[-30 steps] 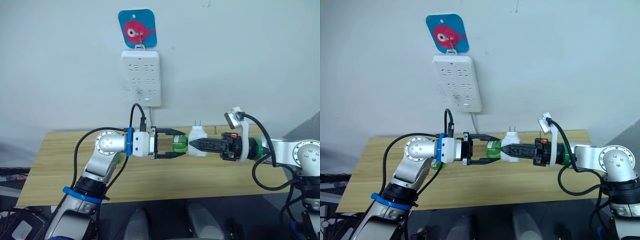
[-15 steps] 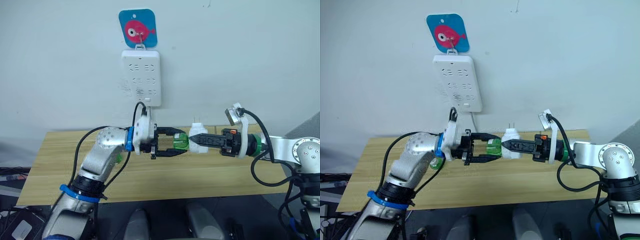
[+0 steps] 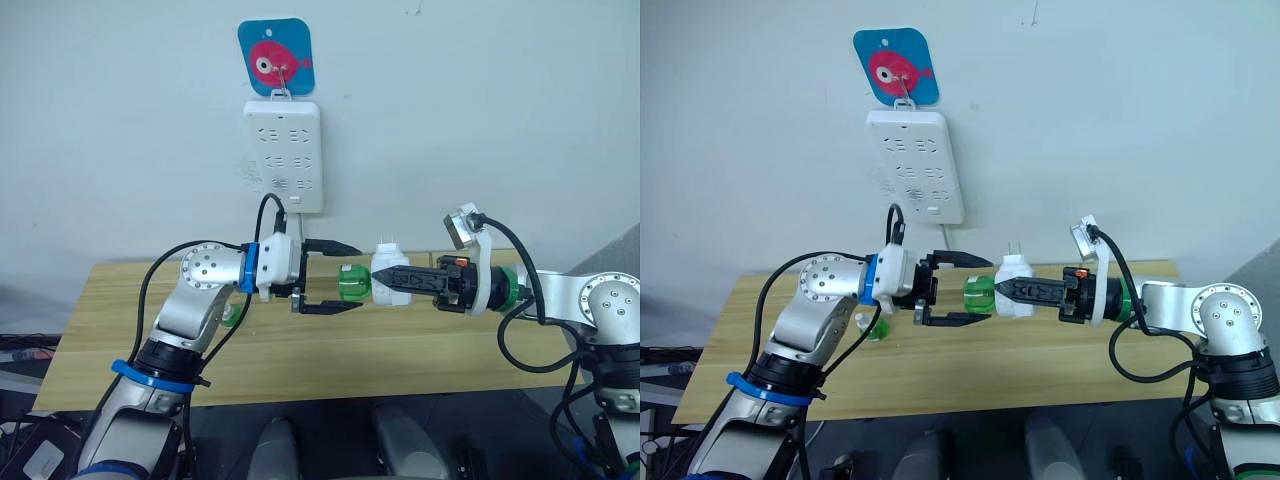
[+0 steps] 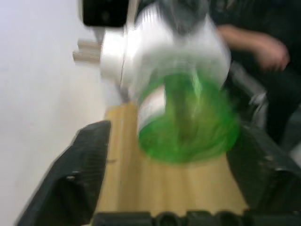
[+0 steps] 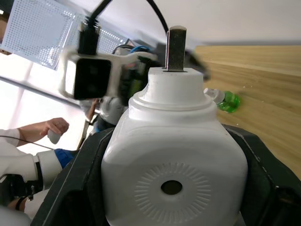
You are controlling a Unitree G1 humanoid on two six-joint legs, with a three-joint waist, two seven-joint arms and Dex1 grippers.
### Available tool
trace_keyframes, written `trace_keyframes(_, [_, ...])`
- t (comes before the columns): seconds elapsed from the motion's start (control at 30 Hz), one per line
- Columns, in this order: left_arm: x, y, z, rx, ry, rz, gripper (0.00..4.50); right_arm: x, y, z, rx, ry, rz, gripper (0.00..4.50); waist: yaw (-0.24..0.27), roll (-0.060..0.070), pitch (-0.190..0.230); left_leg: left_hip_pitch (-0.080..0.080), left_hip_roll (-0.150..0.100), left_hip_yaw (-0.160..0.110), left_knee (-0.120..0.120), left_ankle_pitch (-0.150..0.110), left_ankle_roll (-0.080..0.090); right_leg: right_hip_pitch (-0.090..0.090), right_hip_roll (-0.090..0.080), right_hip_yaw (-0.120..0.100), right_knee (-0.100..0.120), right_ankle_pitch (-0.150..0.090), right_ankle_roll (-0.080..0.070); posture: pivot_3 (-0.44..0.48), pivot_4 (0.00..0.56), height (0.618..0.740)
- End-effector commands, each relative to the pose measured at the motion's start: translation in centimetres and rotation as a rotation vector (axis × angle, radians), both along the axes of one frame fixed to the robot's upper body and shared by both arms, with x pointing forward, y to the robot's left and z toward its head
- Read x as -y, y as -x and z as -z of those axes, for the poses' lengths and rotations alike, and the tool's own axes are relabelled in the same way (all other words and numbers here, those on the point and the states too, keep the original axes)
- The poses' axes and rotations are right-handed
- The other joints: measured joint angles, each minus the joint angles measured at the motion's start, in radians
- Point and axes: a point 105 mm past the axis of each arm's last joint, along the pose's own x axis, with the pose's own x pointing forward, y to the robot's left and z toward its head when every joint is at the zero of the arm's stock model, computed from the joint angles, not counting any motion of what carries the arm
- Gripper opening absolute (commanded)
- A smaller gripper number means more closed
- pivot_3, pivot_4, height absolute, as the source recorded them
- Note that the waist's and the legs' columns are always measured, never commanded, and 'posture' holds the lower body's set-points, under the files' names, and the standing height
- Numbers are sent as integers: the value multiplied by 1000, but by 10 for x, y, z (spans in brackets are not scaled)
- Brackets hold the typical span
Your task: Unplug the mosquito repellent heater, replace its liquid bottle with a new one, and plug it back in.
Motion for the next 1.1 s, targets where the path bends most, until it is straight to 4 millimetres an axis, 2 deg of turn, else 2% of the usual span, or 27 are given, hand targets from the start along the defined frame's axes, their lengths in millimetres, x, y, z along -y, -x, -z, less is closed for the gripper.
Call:
trace_keyframes(0.03, [3,11,-9,217,70,29,4212,-4,7,-14,42,-46,-40,3027,0,0,0,0,0,0,0,0,0,0,0,0,0,0,0,-171,194,729])
trace_keyframes(0.27, [10,17,-21,328,176,19,4212,-3,5,-14,46,-44,-31,3027,0,0,0,-1,-1,0,0,0,0,0,-2,-1,0,0,0,-168,193,729])
trace_keyframes(0.37, [8,19,-17,323,160,33,3592,-3,5,-15,47,-44,-30,3027,-2,0,0,0,-1,0,1,0,0,0,-2,-1,1,0,1,-168,194,729])
trace_keyframes(0.5, [8,21,-18,314,158,47,2339,-3,4,-14,48,-43,-28,3027,-2,0,0,-1,-1,0,1,0,0,0,-2,-1,1,0,1,-168,194,729])
trace_keyframes(0.57, [8,23,-19,296,153,57,2244,-2,4,-14,48,-42,-26,3027,-2,0,0,-1,-1,0,1,0,0,0,-2,-1,1,0,1,-168,194,729])
trace_keyframes(0.67, [5,23,-17,108,115,52,2244,-2,4,-14,49,-39,-25,3027,-3,0,0,-1,-1,0,0,0,0,0,-2,-1,1,0,1,-166,197,729])
trace_keyframes(0.7, [3,20,-16,-22,97,31,2243,-2,5,-14,50,-38,-26,3027,-3,0,0,-1,-1,-1,0,0,0,0,-2,-1,1,0,1,-164,198,729])
trace_keyframes(0.77, [-4,13,-21,-451,125,-29,2244,-2,6,-13,52,-32,-33,3027,-4,0,0,-1,0,-1,0,0,0,0,-1,-2,2,0,1,-158,196,729])
trace_keyframes(0.83, [-10,15,-32,-727,128,9,2243,-3,7,-13,52,-28,-42,3027,-6,0,0,0,0,-2,1,0,0,0,-1,-3,2,0,1,-159,197,729])
trace_keyframes(0.93, [-12,13,-42,-783,127,25,2243,-4,8,-12,54,-27,-49,3027,-5,0,0,0,0,-3,1,0,0,0,0,-4,3,-1,3,-159,197,729])
trace_keyframes(1.1, [-10,18,-38,-657,94,11,2243,-4,8,-12,56,-30,-47,3027,-4,0,0,0,1,-2,0,0,0,0,0,-3,1,0,1,-164,198,729])
